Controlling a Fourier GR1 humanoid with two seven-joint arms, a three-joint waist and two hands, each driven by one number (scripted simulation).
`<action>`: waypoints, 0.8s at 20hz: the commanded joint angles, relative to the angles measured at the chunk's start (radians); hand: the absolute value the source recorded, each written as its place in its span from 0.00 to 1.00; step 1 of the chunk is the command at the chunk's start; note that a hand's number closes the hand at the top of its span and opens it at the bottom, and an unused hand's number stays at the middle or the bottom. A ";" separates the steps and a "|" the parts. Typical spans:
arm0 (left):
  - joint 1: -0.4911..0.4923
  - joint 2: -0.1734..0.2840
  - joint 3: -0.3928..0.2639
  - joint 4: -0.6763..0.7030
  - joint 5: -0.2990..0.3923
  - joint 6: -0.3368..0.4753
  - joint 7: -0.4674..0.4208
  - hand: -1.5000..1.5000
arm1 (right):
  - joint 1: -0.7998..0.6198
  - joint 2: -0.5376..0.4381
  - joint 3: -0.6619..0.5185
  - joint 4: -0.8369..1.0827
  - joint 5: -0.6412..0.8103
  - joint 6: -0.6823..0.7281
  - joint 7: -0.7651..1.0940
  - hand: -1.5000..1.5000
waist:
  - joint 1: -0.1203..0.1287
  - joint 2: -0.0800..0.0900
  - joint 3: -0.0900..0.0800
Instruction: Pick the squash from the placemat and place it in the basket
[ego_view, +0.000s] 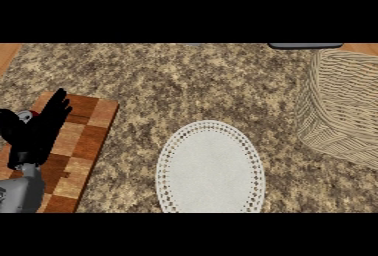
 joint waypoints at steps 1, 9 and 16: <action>-0.018 -0.004 -0.005 -0.005 0.000 0.005 0.021 0.50 | -0.044 0.136 -0.042 -0.301 -0.010 0.020 0.092 1.00 | -0.002 0.004 0.001; -0.028 0.001 -0.003 -0.011 -0.013 0.018 0.019 0.50 | -0.085 0.140 -0.127 -0.290 0.063 -0.037 0.149 1.00 | 0.003 0.009 0.000; -0.028 -0.008 -0.017 -0.004 -0.010 -0.003 -0.007 0.50 | -0.228 0.131 -0.424 -0.504 0.006 0.223 0.260 1.00 | 0.036 0.019 0.002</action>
